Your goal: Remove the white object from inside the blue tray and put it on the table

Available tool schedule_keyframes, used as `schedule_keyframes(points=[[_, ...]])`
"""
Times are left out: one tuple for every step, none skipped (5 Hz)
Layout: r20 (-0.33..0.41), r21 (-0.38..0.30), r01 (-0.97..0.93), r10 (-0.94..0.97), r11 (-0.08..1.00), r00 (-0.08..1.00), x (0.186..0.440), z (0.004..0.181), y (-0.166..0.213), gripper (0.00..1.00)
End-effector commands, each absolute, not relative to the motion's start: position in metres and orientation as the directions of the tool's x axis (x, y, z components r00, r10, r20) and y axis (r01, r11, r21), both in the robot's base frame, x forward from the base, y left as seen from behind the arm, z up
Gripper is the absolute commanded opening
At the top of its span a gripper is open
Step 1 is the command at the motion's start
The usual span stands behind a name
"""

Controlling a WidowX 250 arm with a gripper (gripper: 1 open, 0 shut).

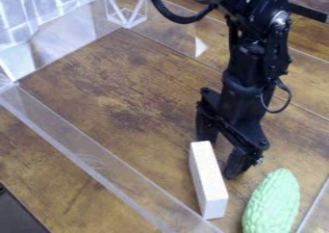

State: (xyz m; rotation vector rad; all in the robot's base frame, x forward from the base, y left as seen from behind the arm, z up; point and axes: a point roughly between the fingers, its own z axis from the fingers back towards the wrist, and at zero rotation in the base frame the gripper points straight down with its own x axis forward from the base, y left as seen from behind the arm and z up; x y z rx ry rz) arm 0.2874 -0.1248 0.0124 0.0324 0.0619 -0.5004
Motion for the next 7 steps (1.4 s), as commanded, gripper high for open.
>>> schedule_keyframes(points=[[-0.072, 0.041, 0.450, -0.446, 0.892, 0.892, 0.284, 0.026, -0.116, 1.00], [-0.063, 0.051, 0.442, -0.438, 0.896, 0.897, 0.286, 0.033, -0.115, 1.00], [-0.059, 0.054, 0.440, -0.437, 0.896, 0.898, 0.288, 0.035, -0.116, 1.00], [-0.056, 0.057, 0.437, -0.434, 0.898, 0.899, 0.289, 0.037, -0.116, 1.00], [-0.052, 0.061, 0.434, -0.431, 0.899, 0.901, 0.291, 0.040, -0.116, 1.00], [-0.046, 0.065, 0.430, -0.428, 0.900, 0.903, 0.293, 0.043, -0.116, 1.00], [-0.040, 0.072, 0.425, -0.423, 0.903, 0.905, 0.296, 0.046, -0.116, 1.00]])
